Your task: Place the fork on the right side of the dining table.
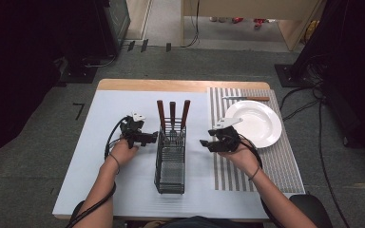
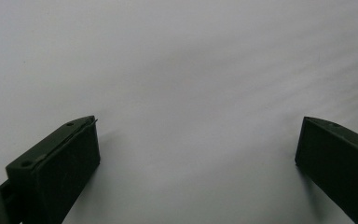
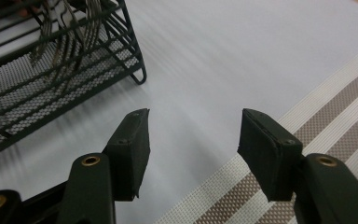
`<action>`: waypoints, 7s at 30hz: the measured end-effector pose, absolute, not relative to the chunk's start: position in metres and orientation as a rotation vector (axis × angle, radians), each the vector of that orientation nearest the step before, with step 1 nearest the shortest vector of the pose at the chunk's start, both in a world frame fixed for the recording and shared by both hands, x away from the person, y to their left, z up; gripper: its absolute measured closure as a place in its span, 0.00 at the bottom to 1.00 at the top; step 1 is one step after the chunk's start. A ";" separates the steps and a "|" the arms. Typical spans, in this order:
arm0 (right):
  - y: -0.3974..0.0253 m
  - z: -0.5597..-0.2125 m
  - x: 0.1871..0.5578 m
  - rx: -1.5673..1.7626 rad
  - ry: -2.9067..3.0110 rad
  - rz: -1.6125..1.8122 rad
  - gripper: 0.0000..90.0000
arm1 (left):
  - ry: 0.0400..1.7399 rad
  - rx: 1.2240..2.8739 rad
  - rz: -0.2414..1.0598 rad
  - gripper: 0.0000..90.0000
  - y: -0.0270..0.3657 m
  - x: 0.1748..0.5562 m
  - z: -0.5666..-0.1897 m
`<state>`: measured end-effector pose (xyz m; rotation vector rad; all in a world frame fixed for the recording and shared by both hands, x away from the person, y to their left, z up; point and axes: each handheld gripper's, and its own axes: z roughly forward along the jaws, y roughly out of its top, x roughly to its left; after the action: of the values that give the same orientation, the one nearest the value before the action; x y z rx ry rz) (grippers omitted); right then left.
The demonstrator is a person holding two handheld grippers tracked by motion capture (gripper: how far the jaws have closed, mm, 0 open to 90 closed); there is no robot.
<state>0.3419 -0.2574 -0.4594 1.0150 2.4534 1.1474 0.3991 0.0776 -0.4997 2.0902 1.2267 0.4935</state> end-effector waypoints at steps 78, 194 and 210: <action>-0.210 -0.324 0.391 0.679 2.583 1.370 0.77 | 1.228 2.088 0.491 0.00 0.078 0.399 -0.500; -0.238 -0.230 0.356 0.702 2.577 1.506 0.90 | 1.227 2.090 0.493 0.00 0.078 0.399 -0.500; -0.279 -0.210 0.345 0.759 2.453 1.554 0.90 | 1.227 2.090 0.493 0.00 0.078 0.399 -0.500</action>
<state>0.3445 -0.2785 -0.2095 0.7587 2.4534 1.5540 0.3991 0.0776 -0.4997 2.0903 1.2271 0.4927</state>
